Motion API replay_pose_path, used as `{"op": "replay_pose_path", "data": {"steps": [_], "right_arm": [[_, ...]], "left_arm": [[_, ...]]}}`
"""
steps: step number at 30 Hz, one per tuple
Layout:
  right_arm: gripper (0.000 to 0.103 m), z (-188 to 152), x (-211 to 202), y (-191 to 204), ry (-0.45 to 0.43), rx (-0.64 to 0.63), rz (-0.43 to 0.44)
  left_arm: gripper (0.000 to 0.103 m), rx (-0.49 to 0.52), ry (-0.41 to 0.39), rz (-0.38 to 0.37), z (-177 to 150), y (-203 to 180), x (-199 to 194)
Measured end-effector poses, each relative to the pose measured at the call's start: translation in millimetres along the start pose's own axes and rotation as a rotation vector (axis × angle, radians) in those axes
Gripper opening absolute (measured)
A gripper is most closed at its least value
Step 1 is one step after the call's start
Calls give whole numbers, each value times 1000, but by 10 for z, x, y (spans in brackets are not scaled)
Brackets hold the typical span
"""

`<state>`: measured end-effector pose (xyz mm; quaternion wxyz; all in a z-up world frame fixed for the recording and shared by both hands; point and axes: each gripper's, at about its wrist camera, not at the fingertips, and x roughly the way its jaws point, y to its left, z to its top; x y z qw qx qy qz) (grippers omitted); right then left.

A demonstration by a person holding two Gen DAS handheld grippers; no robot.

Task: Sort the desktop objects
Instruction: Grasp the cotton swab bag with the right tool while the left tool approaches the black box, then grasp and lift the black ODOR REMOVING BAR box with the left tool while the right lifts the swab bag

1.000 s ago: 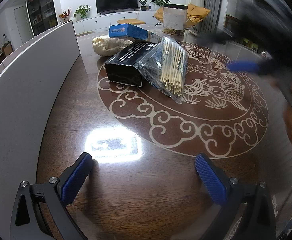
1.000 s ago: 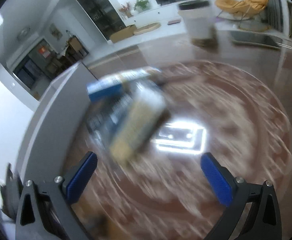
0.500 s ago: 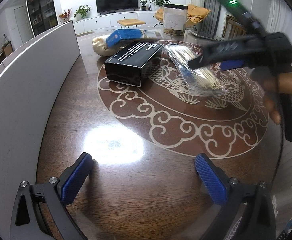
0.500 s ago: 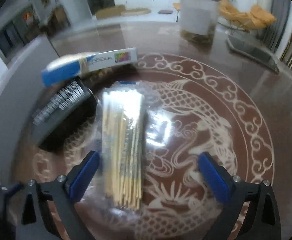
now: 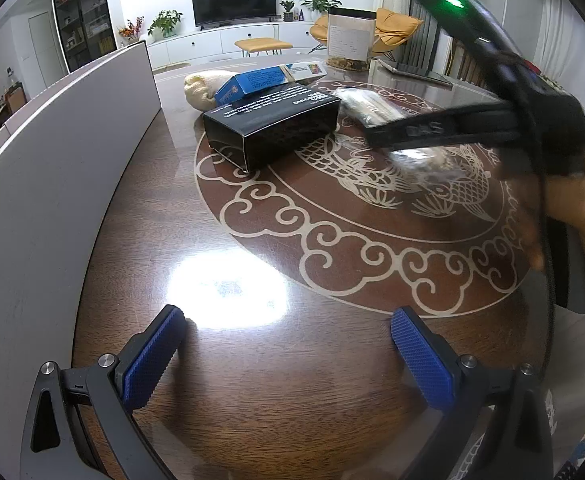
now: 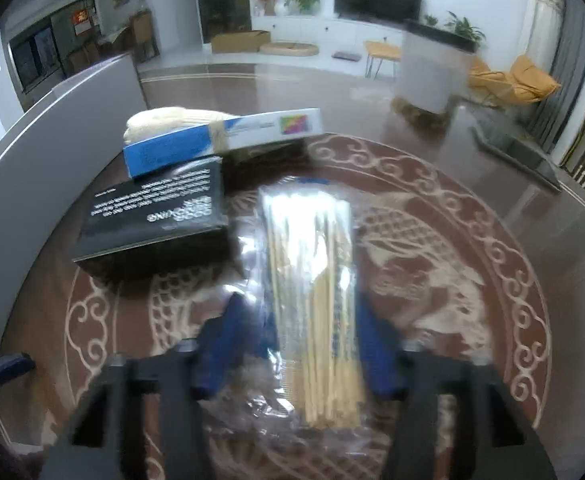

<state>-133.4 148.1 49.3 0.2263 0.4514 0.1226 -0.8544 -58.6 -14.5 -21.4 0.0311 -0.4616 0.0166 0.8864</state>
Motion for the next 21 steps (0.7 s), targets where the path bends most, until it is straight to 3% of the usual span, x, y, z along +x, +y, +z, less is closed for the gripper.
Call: {"op": "replay_pose_path", "data": {"steps": [9, 13, 18, 20, 21], "right_arm": [[43, -772, -555, -621, -33, 21, -31], [48, -1144, -824, -863, -56, 70, -56], [79, -1202, -856, -882, -68, 117, -34], [97, -1190, -792, -832, -46, 91, -42], [99, -1204, -760, -786, -34, 78, -53]], "left_arm": [[103, 0, 0, 0, -3, 2, -1], [103, 0, 0, 0, -6, 2, -3], [103, 0, 0, 0, -6, 3, -2], [103, 1, 2, -1, 0, 0, 6], [103, 2, 3, -4, 8, 3, 12]]}}
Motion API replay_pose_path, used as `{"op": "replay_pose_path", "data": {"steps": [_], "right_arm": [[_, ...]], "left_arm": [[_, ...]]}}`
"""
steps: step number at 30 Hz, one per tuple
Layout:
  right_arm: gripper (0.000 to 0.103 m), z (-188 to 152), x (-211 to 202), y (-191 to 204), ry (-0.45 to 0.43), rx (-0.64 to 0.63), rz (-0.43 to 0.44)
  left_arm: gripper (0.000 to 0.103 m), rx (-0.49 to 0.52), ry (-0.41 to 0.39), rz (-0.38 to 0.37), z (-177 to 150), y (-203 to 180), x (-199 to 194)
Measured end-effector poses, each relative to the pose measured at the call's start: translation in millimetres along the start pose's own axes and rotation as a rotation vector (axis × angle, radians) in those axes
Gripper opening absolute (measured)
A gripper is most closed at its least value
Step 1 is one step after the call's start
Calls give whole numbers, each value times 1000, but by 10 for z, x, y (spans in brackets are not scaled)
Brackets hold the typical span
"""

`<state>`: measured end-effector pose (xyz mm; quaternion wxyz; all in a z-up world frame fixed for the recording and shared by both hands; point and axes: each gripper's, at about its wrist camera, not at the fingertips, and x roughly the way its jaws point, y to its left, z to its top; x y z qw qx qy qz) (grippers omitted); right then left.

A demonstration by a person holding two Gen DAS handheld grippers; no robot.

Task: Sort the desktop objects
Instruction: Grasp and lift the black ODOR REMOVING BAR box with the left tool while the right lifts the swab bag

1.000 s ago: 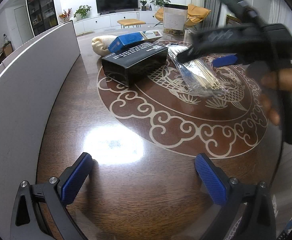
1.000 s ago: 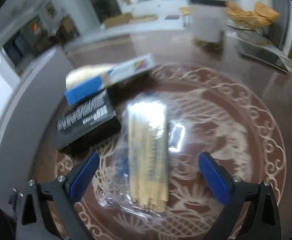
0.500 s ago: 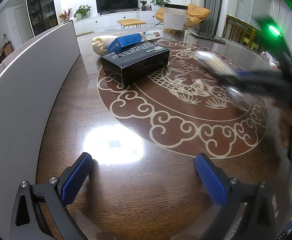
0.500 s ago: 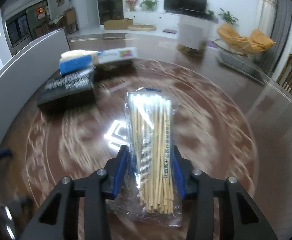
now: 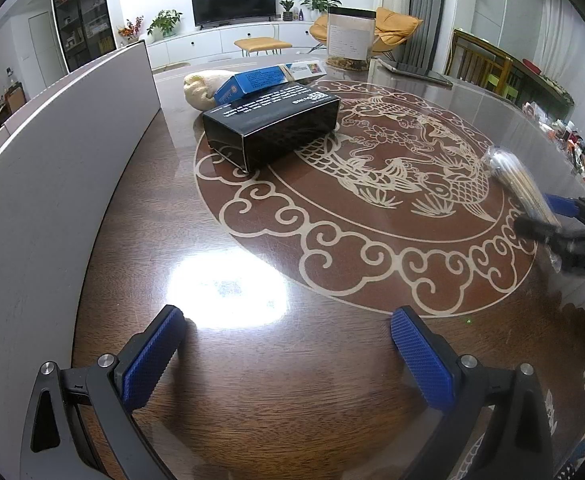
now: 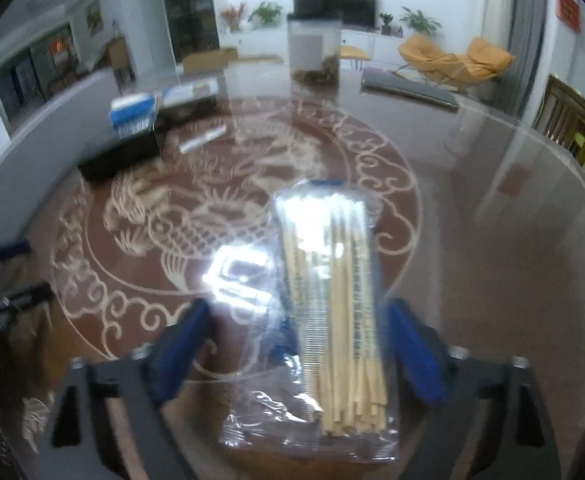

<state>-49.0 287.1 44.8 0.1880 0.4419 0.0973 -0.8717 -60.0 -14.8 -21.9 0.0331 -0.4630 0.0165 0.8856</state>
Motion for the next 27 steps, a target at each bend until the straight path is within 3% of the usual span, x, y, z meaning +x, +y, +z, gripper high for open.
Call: {"op": "replay_pose_path", "data": {"steps": [3, 13, 19, 27], "right_arm": [[100, -47, -24, -2, 5, -4, 5], [102, -71, -33, -1, 8, -11, 4], [103, -70, -42, -17, 6, -6, 13], [103, -67, -44, -15, 6, -6, 17]], "left_arm": [[103, 40, 11, -23, 105, -1, 68], [103, 113, 7, -71, 983, 232, 697], [103, 114, 5, -71, 1250, 325, 881], [103, 142, 51, -87, 1508, 8, 1029]]}}
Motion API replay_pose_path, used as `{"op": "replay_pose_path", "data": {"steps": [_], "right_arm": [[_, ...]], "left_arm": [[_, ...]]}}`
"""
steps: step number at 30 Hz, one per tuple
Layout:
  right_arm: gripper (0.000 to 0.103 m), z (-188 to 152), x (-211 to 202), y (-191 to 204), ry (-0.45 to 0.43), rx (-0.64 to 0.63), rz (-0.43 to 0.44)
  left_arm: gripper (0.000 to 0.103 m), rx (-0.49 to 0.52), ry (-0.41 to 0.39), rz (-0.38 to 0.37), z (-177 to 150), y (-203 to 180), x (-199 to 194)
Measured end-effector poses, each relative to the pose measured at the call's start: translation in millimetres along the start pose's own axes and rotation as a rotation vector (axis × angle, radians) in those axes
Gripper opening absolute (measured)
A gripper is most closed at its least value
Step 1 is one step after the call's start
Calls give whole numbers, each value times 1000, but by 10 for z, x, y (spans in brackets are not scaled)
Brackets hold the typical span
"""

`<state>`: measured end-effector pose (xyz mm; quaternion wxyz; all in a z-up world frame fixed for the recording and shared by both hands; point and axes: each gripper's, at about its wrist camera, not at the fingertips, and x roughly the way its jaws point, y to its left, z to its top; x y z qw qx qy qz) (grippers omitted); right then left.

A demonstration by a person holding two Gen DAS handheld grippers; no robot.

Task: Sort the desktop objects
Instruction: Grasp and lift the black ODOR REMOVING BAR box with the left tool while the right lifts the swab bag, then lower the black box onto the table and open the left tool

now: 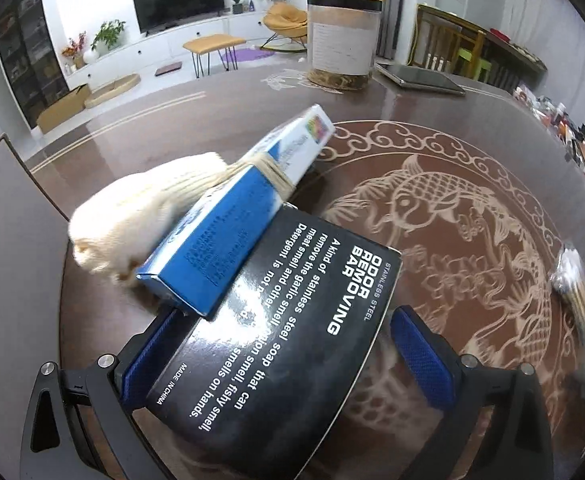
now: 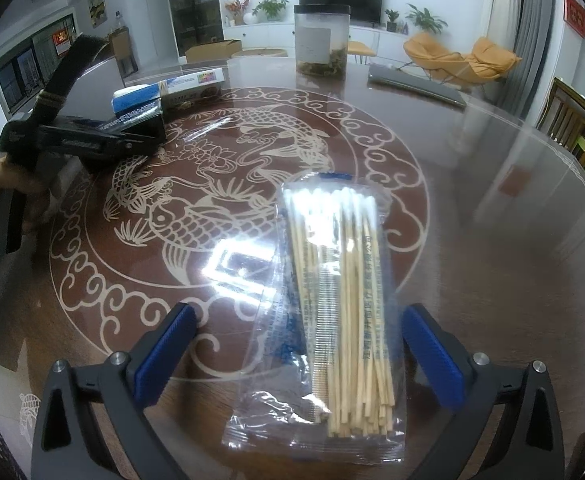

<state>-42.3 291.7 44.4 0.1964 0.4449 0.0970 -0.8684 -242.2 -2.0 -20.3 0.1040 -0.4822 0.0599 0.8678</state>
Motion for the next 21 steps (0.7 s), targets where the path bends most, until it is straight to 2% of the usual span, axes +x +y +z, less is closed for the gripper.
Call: {"op": "replay_pose_path", "data": {"steps": [1, 2, 4, 5, 6, 11, 18, 19, 21], "right_arm": [[103, 0, 0, 0, 0, 0, 0], [103, 0, -1, 0, 0, 1, 1], [103, -1, -4, -2, -1, 2, 4], [103, -2, -4, 0, -2, 3, 4], [103, -2, -1, 5, -1, 1, 2], [103, -2, -7, 13, 4, -8, -9], [103, -6, -15, -2, 4, -6, -11], [103, -6, -16, -2, 4, -6, -11], [103, -6, -16, -4, 4, -6, -10]], "left_arm": [[102, -2, -11, 7, -13, -38, -10], [89, -6, -27, 7, -28, -52, -36], [70, -24, -66, 8, -87, -96, -113], [62, -28, -72, 22, -130, -121, -144], [58, -36, -83, 26, -178, -153, -177], [58, -79, -84, 58, -504, -293, -376], [59, -88, -92, 61, -1224, -634, -830], [61, -91, -103, 67, -1291, -665, -865], [76, -102, -94, 69, -1336, -682, -884]]}}
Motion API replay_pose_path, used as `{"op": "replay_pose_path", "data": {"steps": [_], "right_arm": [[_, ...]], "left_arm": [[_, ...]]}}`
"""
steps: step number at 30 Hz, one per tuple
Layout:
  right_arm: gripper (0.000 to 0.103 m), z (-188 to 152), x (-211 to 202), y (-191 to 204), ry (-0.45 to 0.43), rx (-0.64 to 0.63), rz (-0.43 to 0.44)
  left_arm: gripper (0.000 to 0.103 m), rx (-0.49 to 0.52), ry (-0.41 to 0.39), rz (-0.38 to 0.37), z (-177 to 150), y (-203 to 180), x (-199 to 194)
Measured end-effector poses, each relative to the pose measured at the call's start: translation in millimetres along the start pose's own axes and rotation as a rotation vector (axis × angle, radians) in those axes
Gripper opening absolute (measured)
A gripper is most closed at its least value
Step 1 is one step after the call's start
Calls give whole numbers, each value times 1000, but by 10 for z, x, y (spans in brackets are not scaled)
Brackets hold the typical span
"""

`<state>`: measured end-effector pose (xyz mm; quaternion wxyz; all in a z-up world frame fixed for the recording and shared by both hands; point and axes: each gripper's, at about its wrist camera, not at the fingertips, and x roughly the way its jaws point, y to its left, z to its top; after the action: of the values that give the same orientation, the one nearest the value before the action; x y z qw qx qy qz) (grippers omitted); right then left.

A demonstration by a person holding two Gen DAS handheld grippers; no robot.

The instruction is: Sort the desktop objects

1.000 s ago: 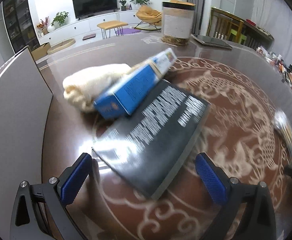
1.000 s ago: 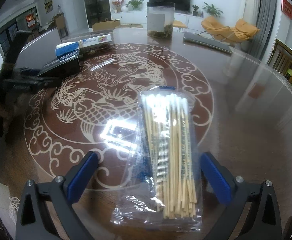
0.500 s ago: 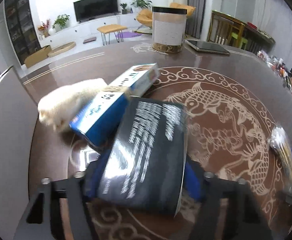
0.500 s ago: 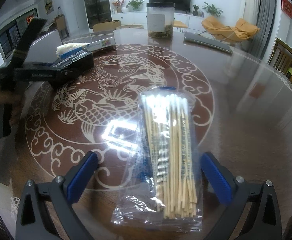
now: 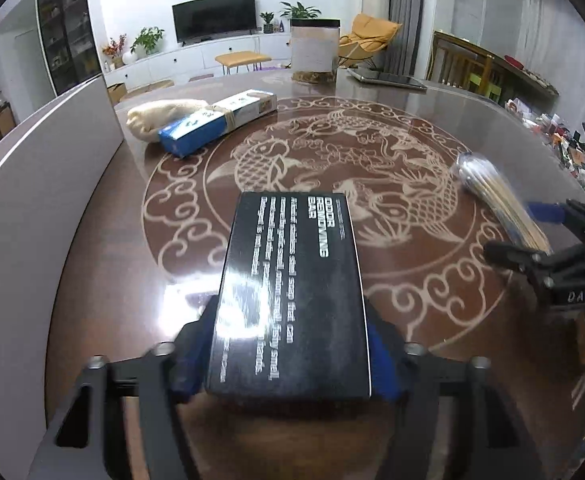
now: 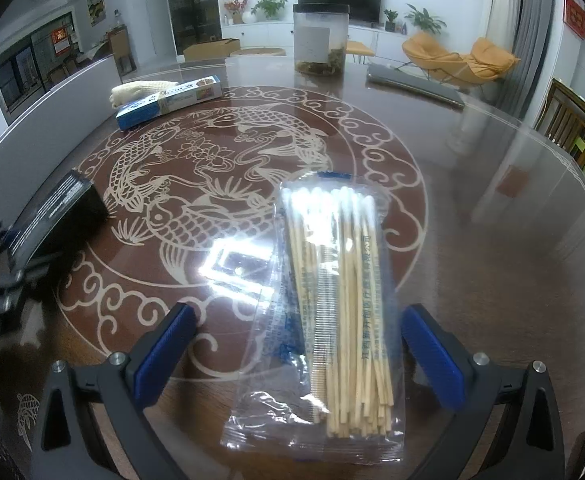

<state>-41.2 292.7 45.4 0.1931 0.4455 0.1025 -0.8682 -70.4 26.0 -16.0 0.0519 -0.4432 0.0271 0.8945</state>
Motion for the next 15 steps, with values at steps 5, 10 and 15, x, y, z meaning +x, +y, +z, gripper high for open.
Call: {"op": "replay_pose_path", "data": {"steps": [5, 10, 15], "right_arm": [[103, 0, 2, 3, 0, 0, 0], [103, 0, 2, 3, 0, 0, 0], [103, -1, 2, 2, 0, -1, 0]], "left_arm": [[103, -1, 40, 1, 18, -21, 91], [103, -1, 41, -2, 27, -35, 91], [103, -2, 40, -2, 25, -35, 88]]}}
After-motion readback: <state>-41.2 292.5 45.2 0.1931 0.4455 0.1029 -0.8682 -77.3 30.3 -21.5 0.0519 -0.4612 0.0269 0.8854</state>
